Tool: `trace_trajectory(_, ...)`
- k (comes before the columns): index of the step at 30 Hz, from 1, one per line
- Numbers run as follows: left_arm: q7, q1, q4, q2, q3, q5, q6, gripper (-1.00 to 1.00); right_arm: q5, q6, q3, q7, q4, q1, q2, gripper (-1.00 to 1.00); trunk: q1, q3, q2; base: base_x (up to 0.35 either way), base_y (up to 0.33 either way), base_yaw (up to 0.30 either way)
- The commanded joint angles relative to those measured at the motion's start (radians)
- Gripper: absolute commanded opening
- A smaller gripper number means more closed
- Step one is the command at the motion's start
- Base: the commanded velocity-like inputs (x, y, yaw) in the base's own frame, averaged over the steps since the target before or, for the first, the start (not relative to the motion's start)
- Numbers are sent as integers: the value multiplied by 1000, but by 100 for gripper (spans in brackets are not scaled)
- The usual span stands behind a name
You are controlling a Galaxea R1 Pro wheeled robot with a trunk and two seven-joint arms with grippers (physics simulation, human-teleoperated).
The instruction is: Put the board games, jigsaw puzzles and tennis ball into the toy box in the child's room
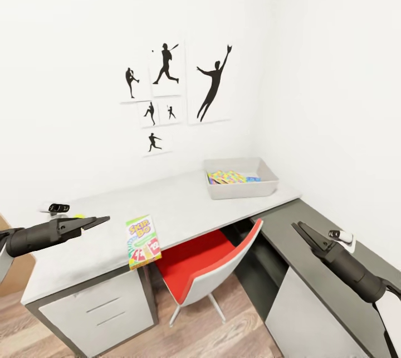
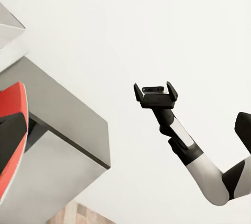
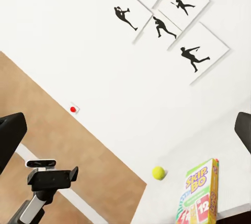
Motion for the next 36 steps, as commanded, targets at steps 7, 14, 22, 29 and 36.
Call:
trace_trajectory(7, -4, -1, 5, 0, -3, 2, 16, 100, -5, 7, 0, 0, 0, -1, 0, 100, 0, -2, -2, -53, -1, 0)
trace_trajectory(14, 71, -14, 122, 0, -32, 5, 45, 100, -5, 7, 0, 0, 0, -1, 0, 100, 0, -2, -2, -2, 0, 0)
trace_trajectory(22, 268, -48, 248, -47, -38, 4, 99, 100, -5, 8, 0, 0, 0, -1, 0, 100, 0, -2, -2, 0, 0, 0)
trace_trajectory(29, 286, -50, 254, -61, -38, 2, 105, 100, -7, 8, -1, -1, 0, -1, 0, 100, 0, -2, -2, 0, 0, 0)
trace_trajectory(36, 288, -50, 254, -62, -38, 3, 106, 100, -7, 7, 0, -4, 0, -1, 0, 100, 0, -2, -2, 0, 0, 0)
